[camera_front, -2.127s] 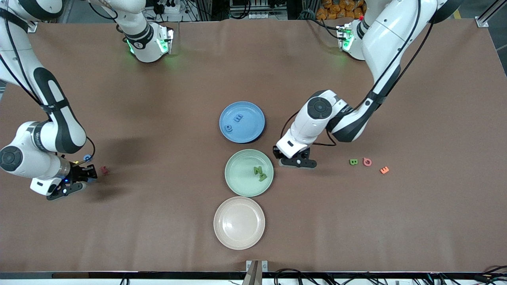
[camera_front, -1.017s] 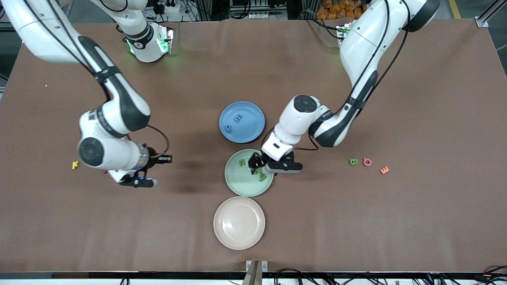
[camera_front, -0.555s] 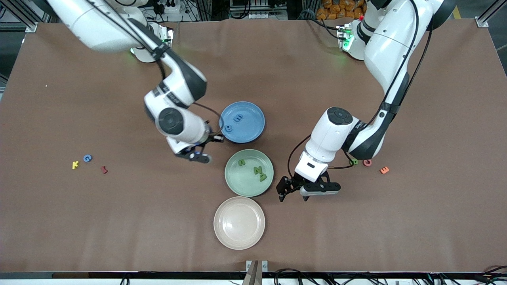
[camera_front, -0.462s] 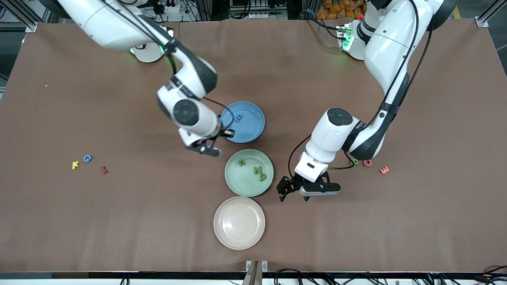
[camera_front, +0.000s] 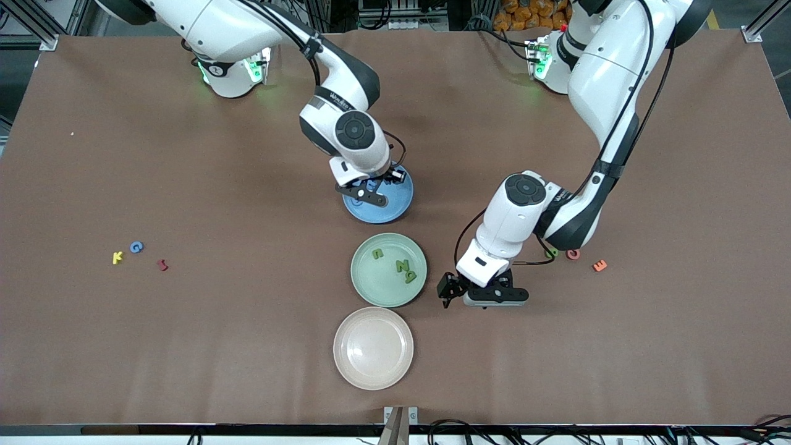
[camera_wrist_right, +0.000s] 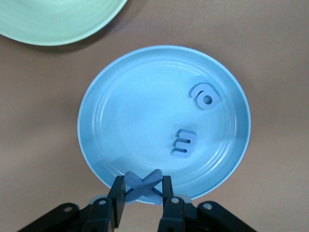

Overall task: Sort letters by color into matching plates
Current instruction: 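Move both grippers back to the remaining letters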

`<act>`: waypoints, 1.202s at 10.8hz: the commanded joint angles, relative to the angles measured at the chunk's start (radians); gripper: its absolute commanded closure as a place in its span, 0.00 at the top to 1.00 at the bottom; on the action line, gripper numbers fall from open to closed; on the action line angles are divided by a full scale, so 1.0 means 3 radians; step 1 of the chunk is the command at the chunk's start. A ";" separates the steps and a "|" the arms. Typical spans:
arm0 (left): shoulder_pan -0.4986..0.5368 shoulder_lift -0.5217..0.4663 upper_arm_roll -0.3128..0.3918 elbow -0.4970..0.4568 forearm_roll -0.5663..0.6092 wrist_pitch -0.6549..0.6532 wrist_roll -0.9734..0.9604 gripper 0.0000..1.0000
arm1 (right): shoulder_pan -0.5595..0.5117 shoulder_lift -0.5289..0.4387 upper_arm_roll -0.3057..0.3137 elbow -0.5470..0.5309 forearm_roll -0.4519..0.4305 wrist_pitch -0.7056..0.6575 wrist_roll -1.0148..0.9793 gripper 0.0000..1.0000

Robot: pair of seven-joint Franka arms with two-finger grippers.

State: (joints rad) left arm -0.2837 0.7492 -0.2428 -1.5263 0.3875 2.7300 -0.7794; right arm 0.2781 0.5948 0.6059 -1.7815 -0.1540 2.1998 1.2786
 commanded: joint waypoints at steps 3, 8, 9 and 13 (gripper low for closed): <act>0.0097 -0.0145 -0.0034 -0.0021 -0.0003 -0.0499 0.0414 1.00 | -0.0078 -0.0060 -0.0020 -0.0111 -0.0100 0.0041 0.0130 0.71; 0.0275 -0.0431 -0.0034 -0.0041 -0.0284 -0.1571 0.0496 1.00 | -0.0562 -0.0340 -0.0015 -0.0126 -0.0065 -0.0300 -0.0496 0.75; 0.0281 -0.0426 -0.0029 -0.0046 -0.0284 -0.1750 0.0537 1.00 | -0.0756 -0.0402 -0.0020 -0.0131 -0.0064 -0.0449 -0.0797 0.75; 0.0307 -0.0375 -0.0029 -0.0107 -0.0325 -0.2028 0.0859 1.00 | -0.1610 -0.0617 -0.0056 -0.0325 -0.0075 -0.0649 -0.2239 0.75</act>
State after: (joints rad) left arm -0.1968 0.6398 -0.2449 -1.5324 0.3211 2.1532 -0.5718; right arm -0.0736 0.4645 0.5843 -1.8129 -0.1768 2.0103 0.8081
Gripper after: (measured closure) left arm 0.000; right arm 0.247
